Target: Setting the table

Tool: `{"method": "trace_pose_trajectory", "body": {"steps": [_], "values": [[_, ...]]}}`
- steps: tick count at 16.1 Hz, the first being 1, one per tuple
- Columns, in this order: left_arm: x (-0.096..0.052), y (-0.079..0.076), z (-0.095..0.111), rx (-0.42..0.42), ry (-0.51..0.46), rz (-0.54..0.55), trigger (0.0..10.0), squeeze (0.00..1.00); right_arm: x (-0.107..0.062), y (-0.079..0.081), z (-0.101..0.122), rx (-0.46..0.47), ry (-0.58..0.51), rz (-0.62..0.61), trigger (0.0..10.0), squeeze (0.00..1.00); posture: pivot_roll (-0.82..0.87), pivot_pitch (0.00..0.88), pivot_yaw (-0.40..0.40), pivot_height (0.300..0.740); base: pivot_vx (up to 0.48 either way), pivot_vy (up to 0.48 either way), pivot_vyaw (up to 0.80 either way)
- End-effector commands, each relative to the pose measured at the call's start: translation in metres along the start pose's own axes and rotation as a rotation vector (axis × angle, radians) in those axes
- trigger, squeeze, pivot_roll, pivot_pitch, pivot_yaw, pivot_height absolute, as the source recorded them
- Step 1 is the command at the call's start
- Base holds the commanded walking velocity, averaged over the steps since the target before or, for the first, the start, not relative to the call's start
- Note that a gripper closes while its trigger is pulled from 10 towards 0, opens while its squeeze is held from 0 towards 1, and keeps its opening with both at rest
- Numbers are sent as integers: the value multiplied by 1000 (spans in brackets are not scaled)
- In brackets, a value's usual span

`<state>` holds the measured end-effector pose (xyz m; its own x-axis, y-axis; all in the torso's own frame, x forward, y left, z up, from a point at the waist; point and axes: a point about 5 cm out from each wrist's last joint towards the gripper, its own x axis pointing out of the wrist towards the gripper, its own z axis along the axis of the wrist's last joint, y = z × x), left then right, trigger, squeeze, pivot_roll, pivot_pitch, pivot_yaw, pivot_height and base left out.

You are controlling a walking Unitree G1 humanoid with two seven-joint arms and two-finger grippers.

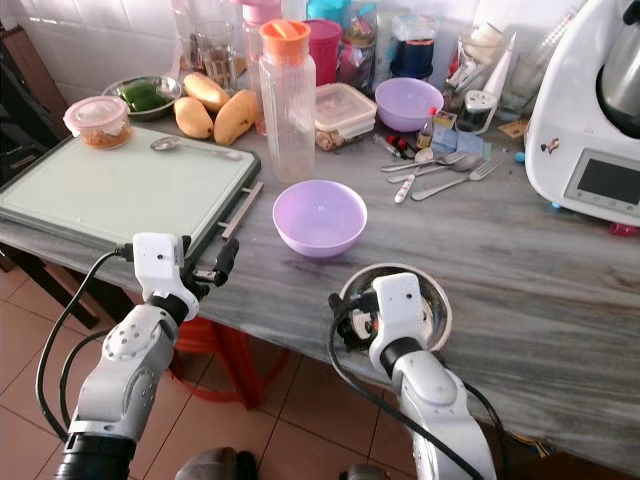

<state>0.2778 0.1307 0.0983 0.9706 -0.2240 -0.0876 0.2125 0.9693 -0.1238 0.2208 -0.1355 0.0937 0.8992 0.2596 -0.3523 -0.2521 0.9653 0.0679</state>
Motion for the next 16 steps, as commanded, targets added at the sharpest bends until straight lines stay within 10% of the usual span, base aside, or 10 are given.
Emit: {"method": "trace_pose_trajectory", "body": {"steps": [1, 16], "values": [[-1, -1, 2, 8, -1, -14, 10000, 0, 2, 0, -3, 25, 31, 2, 10000, 467, -15, 0, 31, 740, 0, 0, 0], [-2, 0, 3, 17, 7, -11, 10000, 0, 34, -19, 22, 75, -39, -20, 10000, 141, -4, 0, 35, 740, 0, 0, 0]]}}
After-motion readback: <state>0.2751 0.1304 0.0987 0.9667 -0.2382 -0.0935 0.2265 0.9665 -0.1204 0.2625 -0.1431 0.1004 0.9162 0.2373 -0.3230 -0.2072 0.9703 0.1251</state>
